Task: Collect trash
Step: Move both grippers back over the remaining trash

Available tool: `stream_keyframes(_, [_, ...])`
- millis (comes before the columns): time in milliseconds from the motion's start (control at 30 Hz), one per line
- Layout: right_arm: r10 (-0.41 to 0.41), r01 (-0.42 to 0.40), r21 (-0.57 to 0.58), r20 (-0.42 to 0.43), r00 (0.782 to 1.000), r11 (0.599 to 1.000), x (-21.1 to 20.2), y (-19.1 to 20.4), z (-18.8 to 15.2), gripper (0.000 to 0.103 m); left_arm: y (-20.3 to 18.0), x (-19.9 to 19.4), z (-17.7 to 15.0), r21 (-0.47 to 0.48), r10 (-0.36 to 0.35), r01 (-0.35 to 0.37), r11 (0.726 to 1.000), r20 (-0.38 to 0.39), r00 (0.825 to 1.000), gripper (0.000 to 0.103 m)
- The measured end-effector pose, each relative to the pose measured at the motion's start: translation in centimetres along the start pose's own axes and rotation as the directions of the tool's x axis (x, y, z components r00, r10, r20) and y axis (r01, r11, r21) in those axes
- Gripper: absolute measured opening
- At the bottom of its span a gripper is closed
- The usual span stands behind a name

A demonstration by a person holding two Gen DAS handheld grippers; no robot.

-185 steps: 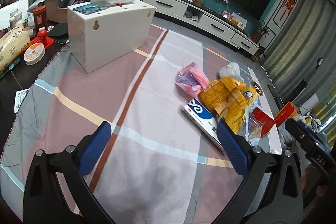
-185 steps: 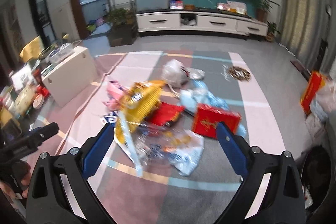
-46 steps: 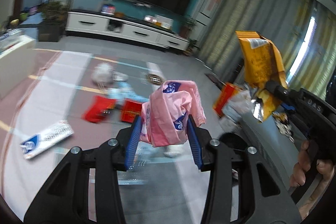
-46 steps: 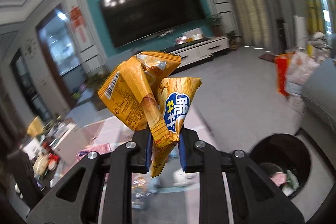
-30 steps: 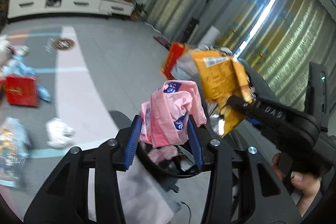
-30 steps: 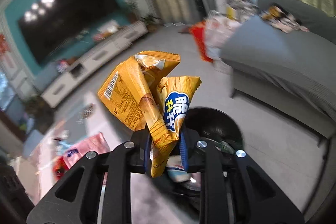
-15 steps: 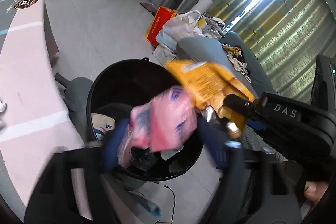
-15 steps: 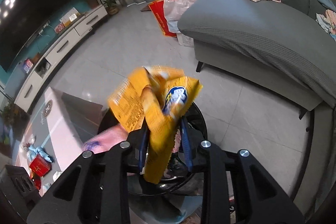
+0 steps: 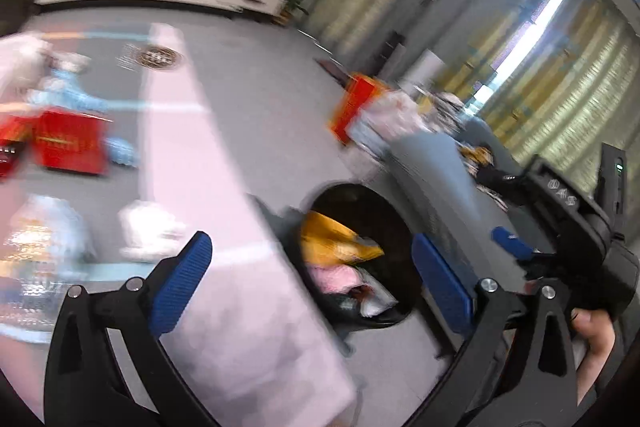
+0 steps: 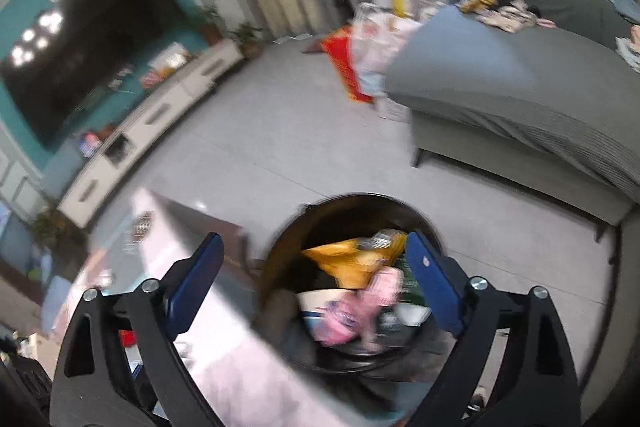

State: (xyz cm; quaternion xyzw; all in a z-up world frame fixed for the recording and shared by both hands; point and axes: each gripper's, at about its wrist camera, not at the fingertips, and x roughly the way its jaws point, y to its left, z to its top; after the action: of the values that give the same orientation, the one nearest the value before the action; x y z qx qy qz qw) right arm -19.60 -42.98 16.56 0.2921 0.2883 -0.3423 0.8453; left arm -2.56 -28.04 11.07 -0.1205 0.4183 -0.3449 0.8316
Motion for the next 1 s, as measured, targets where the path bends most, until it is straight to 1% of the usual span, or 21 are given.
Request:
stream_keyframes(33, [0.041, -0.041, -0.012, 0.011, 0.999, 0.999, -0.5, 1.1, -0.2, 0.097, 1.0, -1.7, 0.3, -0.007, 0.032, -0.032, 0.999, 0.019, 0.999, 0.1])
stream_keyframes(67, [0.069, -0.069, -0.02, 0.019, 0.997, 0.997, -0.9, 1.8, -0.2, 0.098, 2.3, -3.6, 0.7, -0.015, 0.073, -0.072, 0.997, 0.045, 0.996, 0.1])
stream_keyframes(133, [0.141, -0.139, -0.047, 0.03, 0.99, 0.989, -1.8, 3.9, -0.5, 0.098, 4.0, -6.5, 1.4, -0.024, 0.152, -0.151, 0.988, 0.08, 0.985, 0.1])
stream_keyframes(200, [0.203, -0.2, -0.074, 0.036, 0.979, 0.977, -2.7, 5.9, -0.9, 0.1, 6.1, -10.1, 1.7, -0.038, 0.246, -0.243, 0.969, 0.121, 0.962, 0.1])
stream_keyframes(233, [0.228, -0.224, -0.088, 0.036, 0.973, 0.97, -3.0, 6.9, -1.1, 0.1, 7.4, -12.1, 1.7, -0.043, 0.289, -0.286, 0.957, 0.142, 0.947, 0.1])
stream_keyframes(333, [0.282, -0.276, -0.136, 0.026, 0.959, 0.951, -3.9, 9.5, -1.9, 0.1, 10.2, -16.1, 1.8, -0.053, 0.358, -0.354, 0.934, 0.167, 0.919, 0.1])
stream_keyframes(367, [0.293, -0.286, -0.151, 0.022, 0.956, 0.946, -4.1, 10.1, -2.2, 0.1, 11.6, -17.6, 1.7, -0.063, 0.39, -0.385, 0.921, 0.167, 0.906, 0.1])
stream_keyframes(433, [0.322, -0.315, -0.198, 0.006, 0.947, 0.928, -4.5, 12.1, -2.9, 0.1, 13.6, -19.7, 1.3, -0.078, 0.424, -0.416, 0.906, 0.175, 0.889, 0.1])
stream_keyframes(467, [0.329, -0.321, -0.214, -0.001, 0.944, 0.923, -4.6, 12.9, -3.2, 0.1, 14.6, -20.5, 1.1, -0.083, 0.435, -0.427, 0.9, 0.18, 0.882, 0.1])
stream_keyframes(533, [0.35, -0.342, -0.266, -0.019, 0.937, 0.901, -5.0, 15.0, -4.2, 0.1, 16.5, -21.8, 0.6, -0.109, 0.474, -0.461, 0.88, 0.187, 0.86, 0.1])
stream_keyframes(567, [0.364, -0.356, -0.295, -0.029, 0.931, 0.887, -5.2, 16.0, -4.7, 0.1, 17.8, -22.3, 0.2, -0.139, 0.494, -0.475, 0.869, 0.189, 0.848, 0.1])
stream_keyframes(600, [0.375, -0.366, -0.316, -0.036, 0.926, 0.875, -5.4, 16.8, -5.3, 0.1, 18.8, -22.5, -0.1, -0.163, 0.495, -0.469, 0.868, 0.192, 0.848, 0.1])
stream_keyframes(633, [0.387, -0.378, -0.337, -0.043, 0.921, 0.862, -5.6, 17.7, -5.8, 0.1, 19.8, -22.6, -0.4, -0.188, 0.488, -0.456, 0.87, 0.188, 0.853, 0.1])
stream_keyframes(667, [0.4, -0.391, -0.364, -0.053, 0.915, 0.845, -5.8, 18.7, -6.5, 0.1, 21.0, -22.7, -0.6, -0.216, 0.484, -0.448, 0.868, 0.162, 0.86, 0.1])
stream_keyframes(733, [0.409, -0.398, -0.402, -0.062, 0.91, 0.825, -6.0, 20.1, -7.7, 0.1, 22.2, -22.4, -0.8, -0.247, 0.473, -0.435, 0.866, 0.121, 0.873, 0.1])
stream_keyframes(767, [0.414, -0.401, -0.422, -0.065, 0.908, 0.813, -6.1, 20.8, -8.3, 0.1, 22.5, -22.5, -0.9, -0.259, 0.457, -0.415, 0.872, 0.129, 0.88, 0.1])
stream_keyframes(800, [0.417, -0.402, -0.445, -0.069, 0.906, 0.8, -6.1, 21.6, -8.9, 0.1, 22.6, -22.8, -1.0, -0.266, 0.45, -0.404, 0.875, 0.143, 0.881, 0.1])
stream_keyframes(833, [0.417, -0.4, -0.468, -0.073, 0.906, 0.788, -6.1, 22.3, -9.6, 0.1, 22.8, -22.9, -1.2, -0.269, 0.45, -0.401, 0.876, 0.155, 0.879, 0.1])
stream_keyframes(900, [0.418, -0.399, -0.5, -0.078, 0.905, 0.769, -6.0, 23.2, -10.6, 0.1, 23.0, -22.9, -1.1, -0.267, 0.472, -0.421, 0.867, 0.168, 0.866, 0.1])
stream_keyframes(967, [0.425, -0.405, -0.518, -0.088, 0.901, 0.753, -5.8, 24.1, -11.6, 0.1, 23.3, -22.8, -1.2, -0.258, 0.482, -0.433, 0.864, 0.172, 0.859, 0.1])
stream_keyframes(1000, [0.427, -0.413, -0.524, -0.102, 0.899, 0.745, -5.5, 24.5, -12.2, 0.1, 23.5, -22.7, -1.2, -0.257, 0.482, -0.434, 0.863, 0.17, 0.859, 0.1])
